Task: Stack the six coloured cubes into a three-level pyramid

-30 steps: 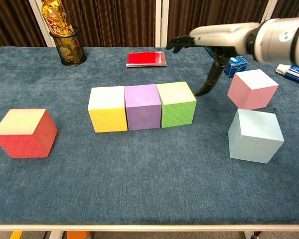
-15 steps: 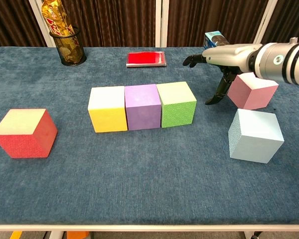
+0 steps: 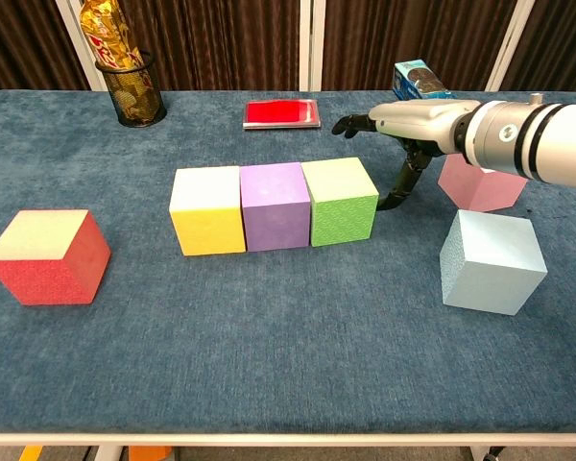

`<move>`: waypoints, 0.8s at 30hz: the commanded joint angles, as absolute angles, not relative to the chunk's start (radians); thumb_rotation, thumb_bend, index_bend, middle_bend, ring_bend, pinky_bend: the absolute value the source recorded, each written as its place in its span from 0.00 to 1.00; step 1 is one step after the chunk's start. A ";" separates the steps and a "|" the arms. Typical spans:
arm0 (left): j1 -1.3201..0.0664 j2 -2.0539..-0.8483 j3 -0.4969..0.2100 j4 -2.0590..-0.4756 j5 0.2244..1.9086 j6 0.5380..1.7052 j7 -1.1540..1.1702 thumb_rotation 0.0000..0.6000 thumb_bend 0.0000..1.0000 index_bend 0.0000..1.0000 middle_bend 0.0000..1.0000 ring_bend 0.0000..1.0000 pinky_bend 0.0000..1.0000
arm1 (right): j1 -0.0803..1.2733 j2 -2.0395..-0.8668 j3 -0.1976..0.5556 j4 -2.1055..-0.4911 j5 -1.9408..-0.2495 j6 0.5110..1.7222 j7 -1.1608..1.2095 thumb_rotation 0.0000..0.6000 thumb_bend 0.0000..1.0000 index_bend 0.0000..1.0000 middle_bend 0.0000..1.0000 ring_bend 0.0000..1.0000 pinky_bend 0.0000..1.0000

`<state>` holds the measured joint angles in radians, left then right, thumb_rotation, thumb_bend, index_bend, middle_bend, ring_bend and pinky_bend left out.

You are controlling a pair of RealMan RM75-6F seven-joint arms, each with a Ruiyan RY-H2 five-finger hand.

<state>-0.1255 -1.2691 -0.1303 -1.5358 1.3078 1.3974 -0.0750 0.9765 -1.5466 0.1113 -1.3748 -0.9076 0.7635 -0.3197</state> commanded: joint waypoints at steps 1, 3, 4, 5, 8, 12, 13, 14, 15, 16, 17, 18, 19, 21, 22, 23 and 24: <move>-0.125 -1.268 -0.130 -1.536 1.309 1.397 -0.077 1.00 0.22 0.11 0.09 0.00 0.04 | 0.976 -1.554 0.117 -1.369 -0.915 0.762 -0.315 1.00 0.10 0.00 0.05 0.00 0.00; -0.125 -1.267 -0.128 -1.537 1.311 1.396 -0.078 1.00 0.22 0.11 0.09 0.00 0.04 | 0.977 -1.558 0.121 -1.364 -0.922 0.759 -0.312 1.00 0.10 0.00 0.05 0.00 0.00; -0.124 -1.267 -0.127 -1.537 1.312 1.396 -0.078 1.00 0.22 0.11 0.09 0.00 0.04 | 0.977 -1.559 0.122 -1.362 -0.923 0.757 -0.312 1.00 0.10 0.00 0.05 0.00 0.00; -0.124 -1.267 -0.127 -1.537 1.312 1.396 -0.078 1.00 0.22 0.11 0.09 0.00 0.04 | 0.977 -1.560 0.123 -1.361 -0.925 0.755 -0.312 1.00 0.10 0.00 0.05 0.00 0.00; -0.124 -1.268 -0.125 -1.537 1.314 1.396 -0.077 1.00 0.22 0.11 0.08 0.00 0.04 | 0.977 -1.561 0.126 -1.359 -0.926 0.751 -0.311 1.00 0.10 0.00 0.05 0.00 0.00; -0.125 -1.268 -0.125 -1.538 1.316 1.397 -0.075 1.00 0.22 0.11 0.08 0.00 0.04 | 0.973 -1.557 0.129 -1.362 -0.931 0.751 -0.312 1.00 0.10 0.00 0.05 0.00 0.00; -0.125 -1.269 -0.125 -1.539 1.316 1.397 -0.075 1.00 0.22 0.11 0.08 0.00 0.04 | 0.972 -1.554 0.130 -1.365 -0.932 0.752 -0.312 1.00 0.10 0.00 0.05 0.00 0.00; -0.125 -1.269 -0.125 -1.540 1.317 1.397 -0.075 1.00 0.22 0.11 0.09 0.00 0.04 | 0.970 -1.551 0.131 -1.368 -0.933 0.754 -0.312 1.00 0.10 0.00 0.05 0.00 0.00; -0.125 -1.268 -0.124 -1.541 1.318 1.396 -0.077 1.00 0.22 0.11 0.09 0.00 0.04 | 0.967 -1.544 0.131 -1.373 -0.935 0.757 -0.313 1.00 0.10 0.00 0.05 0.00 0.00; -0.125 -1.267 -0.123 -1.544 1.320 1.396 -0.080 1.00 0.22 0.11 0.09 0.00 0.04 | 0.965 -1.538 0.132 -1.378 -0.936 0.760 -0.315 1.00 0.10 0.00 0.05 0.00 0.00; -0.124 -1.266 -0.121 -1.548 1.322 1.394 -0.085 1.00 0.22 0.11 0.09 0.00 0.04 | 0.963 -1.531 0.132 -1.383 -0.937 0.764 -0.317 1.00 0.10 0.00 0.05 0.00 0.00; -0.123 -1.262 -0.118 -1.554 1.326 1.391 -0.095 1.00 0.22 0.11 0.09 0.00 0.04 | 0.960 -1.518 0.133 -1.392 -0.938 0.770 -0.322 1.00 0.10 0.00 0.05 0.00 0.00; -0.123 -1.256 -0.115 -1.562 1.331 1.389 -0.106 1.00 0.22 0.11 0.08 0.00 0.04 | 0.957 -1.502 0.135 -1.402 -0.937 0.774 -0.324 1.00 0.10 0.00 0.05 0.00 0.00; -0.122 -1.245 -0.110 -1.573 1.341 1.387 -0.119 1.00 0.22 0.11 0.08 0.00 0.04 | 0.952 -1.472 0.141 -1.423 -0.933 0.777 -0.323 1.00 0.10 0.00 0.05 0.00 0.00; -0.122 -1.239 -0.108 -1.581 1.348 1.385 -0.127 1.00 0.22 0.11 0.08 0.00 0.04 | 0.951 -1.454 0.146 -1.434 -0.931 0.779 -0.322 1.00 0.10 0.00 0.05 0.00 0.00; -0.124 -1.228 -0.102 -1.596 1.361 1.378 -0.145 1.00 0.22 0.11 0.08 0.00 0.04 | 0.949 -1.430 0.152 -1.449 -0.928 0.781 -0.321 1.00 0.10 0.00 0.05 0.00 0.00; -0.126 -1.217 -0.097 -1.609 1.370 1.371 -0.161 1.00 0.22 0.11 0.08 0.00 0.04 | 0.948 -1.411 0.155 -1.461 -0.926 0.780 -0.322 1.00 0.10 0.00 0.05 0.00 0.00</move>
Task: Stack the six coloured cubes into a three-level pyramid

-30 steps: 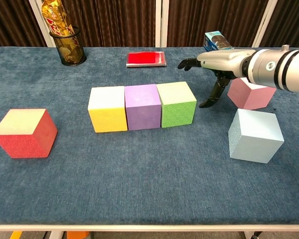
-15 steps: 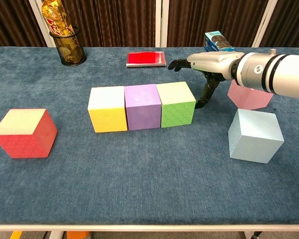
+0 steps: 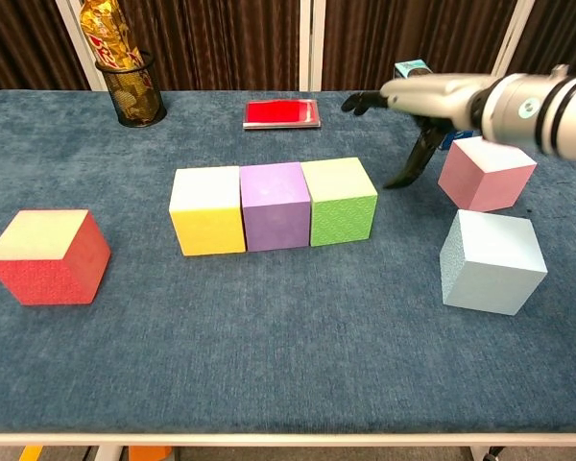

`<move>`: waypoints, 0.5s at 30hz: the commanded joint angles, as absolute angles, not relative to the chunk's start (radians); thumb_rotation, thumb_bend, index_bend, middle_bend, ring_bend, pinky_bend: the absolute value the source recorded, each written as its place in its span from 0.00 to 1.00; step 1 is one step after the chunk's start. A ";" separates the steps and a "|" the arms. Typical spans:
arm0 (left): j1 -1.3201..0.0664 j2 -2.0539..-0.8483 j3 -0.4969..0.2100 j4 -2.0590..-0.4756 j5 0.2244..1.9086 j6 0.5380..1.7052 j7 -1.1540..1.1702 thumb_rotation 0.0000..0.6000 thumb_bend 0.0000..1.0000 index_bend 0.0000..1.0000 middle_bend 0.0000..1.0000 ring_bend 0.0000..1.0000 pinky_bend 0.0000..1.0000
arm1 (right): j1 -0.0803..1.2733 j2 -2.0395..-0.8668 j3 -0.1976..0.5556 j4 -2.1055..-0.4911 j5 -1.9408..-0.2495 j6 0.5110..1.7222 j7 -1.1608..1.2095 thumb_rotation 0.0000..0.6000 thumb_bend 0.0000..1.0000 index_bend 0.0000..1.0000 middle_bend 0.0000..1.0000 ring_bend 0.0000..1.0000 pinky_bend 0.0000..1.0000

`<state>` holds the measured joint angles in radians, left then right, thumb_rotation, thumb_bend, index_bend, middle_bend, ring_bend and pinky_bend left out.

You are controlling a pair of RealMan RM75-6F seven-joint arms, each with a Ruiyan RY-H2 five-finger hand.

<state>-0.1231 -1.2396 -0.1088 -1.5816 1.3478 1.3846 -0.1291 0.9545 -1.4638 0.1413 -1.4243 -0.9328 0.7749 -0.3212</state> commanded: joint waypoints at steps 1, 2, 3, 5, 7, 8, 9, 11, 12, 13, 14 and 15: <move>-0.128 -1.206 -0.092 -1.622 1.379 1.364 -0.175 1.00 0.22 0.11 0.09 0.00 0.04 | 0.948 -1.391 0.158 -1.473 -0.922 0.777 -0.323 1.00 0.10 0.00 0.05 0.00 0.00; -0.131 -1.192 -0.086 -1.636 1.391 1.356 -0.185 1.00 0.22 0.11 0.08 0.00 0.04 | 0.948 -1.362 0.159 -1.489 -0.916 0.771 -0.327 1.00 0.10 0.00 0.05 0.00 0.00; -0.133 -1.184 -0.082 -1.645 1.399 1.353 -0.186 1.00 0.22 0.11 0.08 0.00 0.04 | 0.949 -1.341 0.159 -1.500 -0.911 0.765 -0.331 1.00 0.09 0.00 0.05 0.00 0.00; -0.135 -1.174 -0.076 -1.660 1.410 1.350 -0.180 1.00 0.22 0.11 0.09 0.00 0.04 | 0.951 -1.300 0.155 -1.519 -0.900 0.752 -0.344 1.00 0.09 0.00 0.05 0.00 0.00; -0.136 -1.168 -0.072 -1.680 1.412 1.348 -0.175 1.00 0.22 0.11 0.08 0.00 0.04 | 0.951 -1.258 0.145 -1.536 -0.900 0.741 -0.357 1.00 0.08 0.00 0.05 0.00 0.00; -0.136 -1.163 -0.070 -1.691 1.411 1.345 -0.175 1.00 0.22 0.11 0.09 0.00 0.04 | 0.950 -1.236 0.137 -1.544 -0.906 0.734 -0.364 1.00 0.08 0.00 0.05 0.00 0.00; -0.137 -1.159 -0.068 -1.699 1.410 1.340 -0.174 1.00 0.21 0.11 0.08 0.00 0.04 | 0.950 -1.221 0.129 -1.549 -0.911 0.726 -0.369 1.00 0.07 0.00 0.05 0.00 0.00; -0.142 -1.148 -0.065 -1.715 1.402 1.324 -0.171 1.00 0.21 0.11 0.09 0.00 0.04 | 0.950 -1.188 0.110 -1.560 -0.918 0.701 -0.377 1.00 0.07 0.00 0.05 0.00 0.00; -0.144 -1.144 -0.065 -1.721 1.398 1.318 -0.169 1.00 0.20 0.11 0.09 0.00 0.04 | 0.950 -1.175 0.102 -1.563 -0.920 0.691 -0.380 1.00 0.07 0.00 0.05 0.00 0.00; -0.146 -1.143 -0.065 -1.725 1.395 1.315 -0.167 1.00 0.20 0.11 0.09 0.00 0.04 | 0.950 -1.165 0.095 -1.565 -0.921 0.684 -0.383 1.00 0.07 0.00 0.05 0.00 0.00; -0.148 -1.142 -0.064 -1.730 1.393 1.310 -0.164 1.00 0.20 0.11 0.09 0.00 0.04 | 0.949 -1.155 0.083 -1.567 -0.922 0.676 -0.389 1.00 0.07 0.00 0.05 0.00 0.00; -0.150 -1.142 -0.063 -1.735 1.392 1.307 -0.162 1.00 0.20 0.11 0.09 0.00 0.04 | 0.948 -1.148 0.076 -1.567 -0.922 0.671 -0.393 1.00 0.07 0.00 0.05 0.00 0.00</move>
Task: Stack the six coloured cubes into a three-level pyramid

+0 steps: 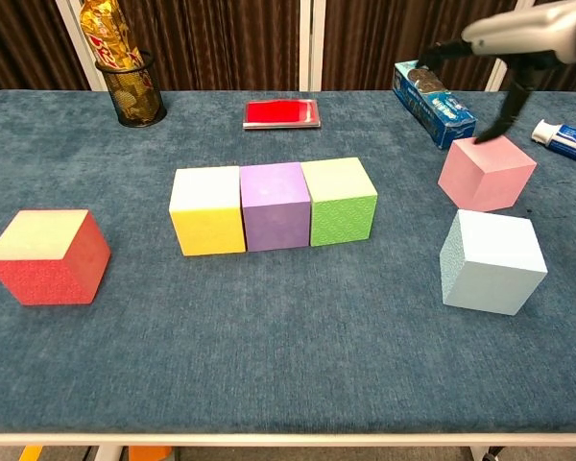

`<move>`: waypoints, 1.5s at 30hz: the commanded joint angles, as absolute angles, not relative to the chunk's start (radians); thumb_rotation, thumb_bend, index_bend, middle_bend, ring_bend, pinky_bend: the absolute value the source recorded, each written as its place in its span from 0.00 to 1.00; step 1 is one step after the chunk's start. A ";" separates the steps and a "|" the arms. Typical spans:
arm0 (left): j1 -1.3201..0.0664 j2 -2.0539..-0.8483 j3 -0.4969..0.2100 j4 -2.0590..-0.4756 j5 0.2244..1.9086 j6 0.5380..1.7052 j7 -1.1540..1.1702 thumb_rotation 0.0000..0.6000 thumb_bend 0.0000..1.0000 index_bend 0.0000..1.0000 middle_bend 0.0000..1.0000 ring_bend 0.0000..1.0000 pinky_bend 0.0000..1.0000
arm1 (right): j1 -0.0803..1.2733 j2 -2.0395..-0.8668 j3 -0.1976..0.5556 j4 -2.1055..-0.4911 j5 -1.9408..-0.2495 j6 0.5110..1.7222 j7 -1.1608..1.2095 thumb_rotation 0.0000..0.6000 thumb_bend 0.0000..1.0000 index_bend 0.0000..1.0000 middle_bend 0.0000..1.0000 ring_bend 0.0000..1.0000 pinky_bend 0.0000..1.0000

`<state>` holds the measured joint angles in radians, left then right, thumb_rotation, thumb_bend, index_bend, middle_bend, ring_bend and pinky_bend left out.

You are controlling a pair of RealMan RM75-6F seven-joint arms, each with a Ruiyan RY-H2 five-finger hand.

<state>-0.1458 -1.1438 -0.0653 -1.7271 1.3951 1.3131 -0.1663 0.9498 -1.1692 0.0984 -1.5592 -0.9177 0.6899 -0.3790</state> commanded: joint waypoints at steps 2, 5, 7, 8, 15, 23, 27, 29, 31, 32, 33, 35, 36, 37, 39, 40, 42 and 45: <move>-0.154 -1.144 -0.063 -1.741 1.392 1.301 -0.159 1.00 0.20 0.11 0.09 0.00 0.04 | 0.946 -1.139 0.061 -1.566 -0.920 0.664 -0.399 1.00 0.07 0.00 0.05 0.00 0.00; -0.162 -1.156 -0.064 -1.746 1.390 1.295 -0.149 1.00 0.20 0.11 0.09 0.00 0.04 | 0.942 -1.132 0.042 -1.561 -0.919 0.653 -0.404 1.00 0.07 0.00 0.05 0.00 0.00; -0.167 -1.165 -0.064 -1.748 1.391 1.292 -0.139 1.00 0.19 0.11 0.09 0.00 0.04 | 0.941 -1.129 0.028 -1.558 -0.919 0.643 -0.407 1.00 0.07 0.00 0.05 0.00 0.00; -0.170 -1.167 -0.063 -1.750 1.391 1.290 -0.136 1.00 0.19 0.11 0.09 0.00 0.04 | 0.941 -1.128 0.020 -1.556 -0.919 0.638 -0.410 1.00 0.07 0.00 0.05 0.00 0.00; -0.175 -1.169 -0.062 -1.756 1.381 1.285 -0.122 1.00 0.20 0.11 0.09 0.00 0.04 | 0.931 -1.167 -0.001 -1.504 -0.917 0.640 -0.408 1.00 0.07 0.00 0.05 0.00 0.00; -0.169 -1.167 -0.053 -1.765 1.369 1.291 -0.101 1.00 0.20 0.11 0.08 0.00 0.04 | 0.910 -1.263 0.020 -1.408 -1.002 0.654 -0.331 1.00 0.10 0.00 0.23 0.00 0.00; -0.172 -1.164 -0.049 -1.771 1.377 1.288 -0.098 1.00 0.20 0.11 0.09 0.00 0.04 | 0.893 -1.292 0.033 -1.375 -1.055 0.692 -0.298 1.00 0.11 0.00 0.43 0.00 0.00; -0.177 -1.165 -0.049 -1.772 1.381 1.285 -0.093 1.00 0.20 0.11 0.09 0.00 0.04 | 0.886 -1.293 0.043 -1.372 -1.073 0.707 -0.278 1.00 0.13 0.00 0.50 0.02 0.00; -0.180 -1.169 -0.049 -1.775 1.384 1.283 -0.091 1.00 0.20 0.11 0.09 0.00 0.04 | 0.880 -1.286 0.055 -1.379 -1.089 0.724 -0.261 1.00 0.14 0.00 0.53 0.03 0.00; -0.182 -1.171 -0.049 -1.777 1.386 1.281 -0.091 1.00 0.20 0.11 0.09 0.00 0.04 | 0.877 -1.279 0.063 -1.385 -1.097 0.736 -0.253 1.00 0.15 0.00 0.53 0.03 0.00; -0.185 -1.176 -0.049 -1.779 1.389 1.278 -0.091 1.00 0.20 0.11 0.09 0.00 0.04 | 0.874 -1.269 0.076 -1.395 -1.104 0.753 -0.240 1.00 0.15 0.00 0.53 0.03 0.00; -0.193 -1.185 -0.048 -1.783 1.393 1.269 -0.086 1.00 0.20 0.11 0.09 0.00 0.04 | 0.872 -1.245 0.104 -1.419 -1.104 0.773 -0.221 1.00 0.15 0.00 0.54 0.03 0.00; -0.198 -1.188 -0.047 -1.785 1.395 1.264 -0.080 1.00 0.20 0.11 0.09 0.00 0.04 | 0.872 -1.233 0.116 -1.432 -1.100 0.780 -0.216 1.00 0.15 0.00 0.54 0.04 0.00; -0.201 -1.191 -0.047 -1.788 1.398 1.261 -0.075 1.00 0.20 0.11 0.09 0.00 0.04 | 0.874 -1.220 0.127 -1.444 -1.094 0.785 -0.216 1.00 0.15 0.00 0.54 0.04 0.00; -0.209 -1.198 -0.048 -1.797 1.403 1.256 -0.065 1.00 0.20 0.11 0.09 0.00 0.04 | 0.877 -1.195 0.148 -1.469 -1.075 0.795 -0.225 1.00 0.15 0.00 0.55 0.05 0.00; -0.213 -1.199 -0.047 -1.803 1.405 1.252 -0.065 1.00 0.19 0.11 0.09 0.00 0.04 | 0.879 -1.186 0.156 -1.477 -1.064 0.798 -0.230 1.00 0.15 0.00 0.55 0.05 0.00; -0.222 -1.194 -0.043 -1.820 1.408 1.236 -0.064 1.00 0.19 0.11 0.09 0.00 0.04 | 0.884 -1.168 0.172 -1.491 -1.033 0.798 -0.244 1.00 0.15 0.00 0.54 0.05 0.00; -0.237 -1.182 -0.030 -1.850 1.408 1.198 -0.065 1.00 0.18 0.10 0.09 0.00 0.04 | 0.893 -1.149 0.188 -1.503 -0.989 0.789 -0.258 1.00 0.15 0.00 0.54 0.05 0.00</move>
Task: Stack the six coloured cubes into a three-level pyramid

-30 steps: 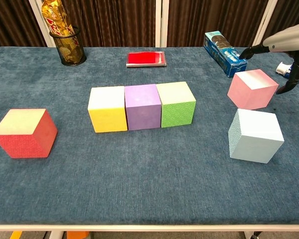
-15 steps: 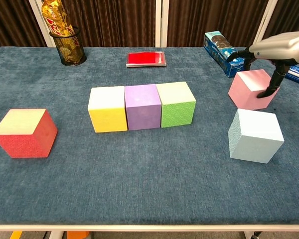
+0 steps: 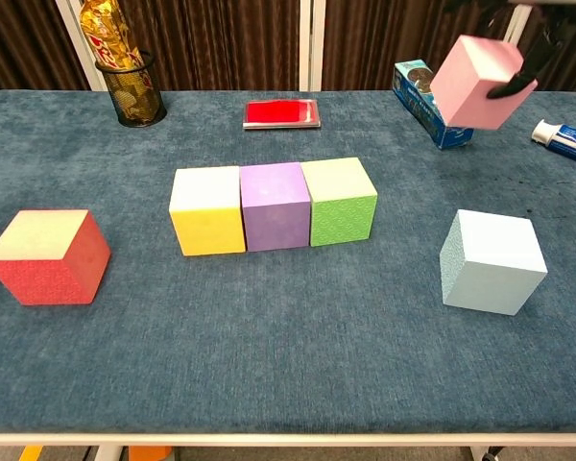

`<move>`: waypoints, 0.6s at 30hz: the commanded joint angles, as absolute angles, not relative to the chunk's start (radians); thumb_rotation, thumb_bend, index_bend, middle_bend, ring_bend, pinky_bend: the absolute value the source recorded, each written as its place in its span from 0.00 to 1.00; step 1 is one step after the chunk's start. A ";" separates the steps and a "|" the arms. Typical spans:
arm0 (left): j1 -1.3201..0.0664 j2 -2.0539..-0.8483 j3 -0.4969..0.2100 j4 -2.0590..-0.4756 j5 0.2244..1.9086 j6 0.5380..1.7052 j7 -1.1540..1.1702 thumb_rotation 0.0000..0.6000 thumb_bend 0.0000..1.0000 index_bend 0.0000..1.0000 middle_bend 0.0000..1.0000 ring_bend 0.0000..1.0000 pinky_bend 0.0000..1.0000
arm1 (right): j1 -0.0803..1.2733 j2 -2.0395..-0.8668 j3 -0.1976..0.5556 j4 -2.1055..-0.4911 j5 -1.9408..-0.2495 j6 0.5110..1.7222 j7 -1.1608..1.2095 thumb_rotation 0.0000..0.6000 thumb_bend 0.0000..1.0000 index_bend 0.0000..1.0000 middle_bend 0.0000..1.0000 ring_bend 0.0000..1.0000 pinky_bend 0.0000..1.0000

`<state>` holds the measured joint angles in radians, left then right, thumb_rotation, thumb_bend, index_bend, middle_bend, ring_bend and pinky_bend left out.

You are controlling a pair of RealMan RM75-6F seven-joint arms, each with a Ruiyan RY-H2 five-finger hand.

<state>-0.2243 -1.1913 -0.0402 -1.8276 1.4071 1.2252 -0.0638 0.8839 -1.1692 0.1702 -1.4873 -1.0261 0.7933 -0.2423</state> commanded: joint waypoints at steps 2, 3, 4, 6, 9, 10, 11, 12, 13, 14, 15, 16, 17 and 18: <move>-0.249 -1.180 -0.023 -1.860 1.407 1.172 -0.069 1.00 0.18 0.10 0.09 0.00 0.04 | 0.897 -1.141 0.193 -1.508 -0.967 0.781 -0.265 1.00 0.15 0.00 0.54 0.05 0.00; -0.256 -1.181 -0.020 -1.863 1.407 1.157 -0.070 1.00 0.18 0.10 0.09 0.00 0.04 | 0.899 -1.138 0.195 -1.511 -0.956 0.778 -0.267 1.00 0.15 0.00 0.54 0.05 0.00; -0.262 -1.185 -0.020 -1.862 1.406 1.150 -0.068 1.00 0.18 0.10 0.09 0.00 0.04 | 0.900 -1.137 0.195 -1.513 -0.951 0.776 -0.269 1.00 0.15 0.00 0.54 0.05 0.00; -0.273 -1.204 -0.022 -1.848 1.405 1.138 -0.064 1.00 0.18 0.09 0.09 0.00 0.04 | 0.901 -1.136 0.193 -1.517 -0.945 0.772 -0.272 1.00 0.15 0.00 0.53 0.05 0.00; -0.286 -1.241 -0.028 -1.811 1.403 1.131 -0.056 1.00 0.18 0.09 0.09 0.00 0.04 | 0.897 -1.137 0.189 -1.523 -0.945 0.772 -0.271 1.00 0.15 0.00 0.53 0.05 0.00; -0.290 -1.253 -0.030 -1.799 1.403 1.130 -0.059 1.00 0.18 0.09 0.09 0.00 0.04 | 0.896 -1.138 0.188 -1.525 -0.947 0.774 -0.270 1.00 0.15 0.00 0.53 0.05 0.00; -0.294 -1.268 -0.032 -1.782 1.403 1.128 -0.063 1.00 0.18 0.09 0.09 0.00 0.04 | 0.894 -1.138 0.188 -1.527 -0.949 0.775 -0.269 1.00 0.15 0.00 0.53 0.05 0.00; -0.297 -1.277 -0.032 -1.769 1.401 1.125 -0.062 1.00 0.18 0.09 0.09 0.00 0.04 | 0.894 -1.137 0.187 -1.529 -0.951 0.776 -0.269 1.00 0.15 0.00 0.53 0.05 0.00; -0.300 -1.285 -0.031 -1.758 1.398 1.120 -0.061 1.00 0.18 0.09 0.09 0.00 0.04 | 0.893 -1.137 0.187 -1.530 -0.953 0.778 -0.268 1.00 0.15 0.00 0.53 0.05 0.00; -0.304 -1.292 -0.029 -1.749 1.392 1.111 -0.060 1.00 0.18 0.09 0.09 0.00 0.04 | 0.892 -1.136 0.187 -1.532 -0.956 0.779 -0.268 1.00 0.15 0.00 0.53 0.05 0.00; -0.306 -1.296 -0.026 -1.745 1.388 1.103 -0.063 1.00 0.18 0.09 0.09 0.00 0.04 | 0.891 -1.134 0.187 -1.534 -0.958 0.780 -0.267 1.00 0.15 0.00 0.53 0.05 0.00; -0.308 -1.300 -0.024 -1.743 1.386 1.097 -0.067 1.00 0.18 0.09 0.09 0.00 0.04 | 0.890 -1.134 0.187 -1.535 -0.959 0.782 -0.265 1.00 0.15 0.00 0.53 0.05 0.00; -0.310 -1.303 -0.023 -1.739 1.384 1.094 -0.071 1.00 0.18 0.09 0.10 0.00 0.04 | 0.889 -1.134 0.187 -1.535 -0.960 0.782 -0.264 1.00 0.15 0.00 0.53 0.05 0.00; -0.310 -1.311 -0.023 -1.731 1.382 1.094 -0.078 1.00 0.18 0.09 0.10 0.00 0.04 | 0.889 -1.134 0.187 -1.534 -0.959 0.781 -0.262 1.00 0.15 0.00 0.53 0.05 0.00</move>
<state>-0.3070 -1.3028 -0.0245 -1.7391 1.3864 1.0977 -0.0709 0.8889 -1.1338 0.1870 -1.5342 -0.9595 0.7815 -0.2627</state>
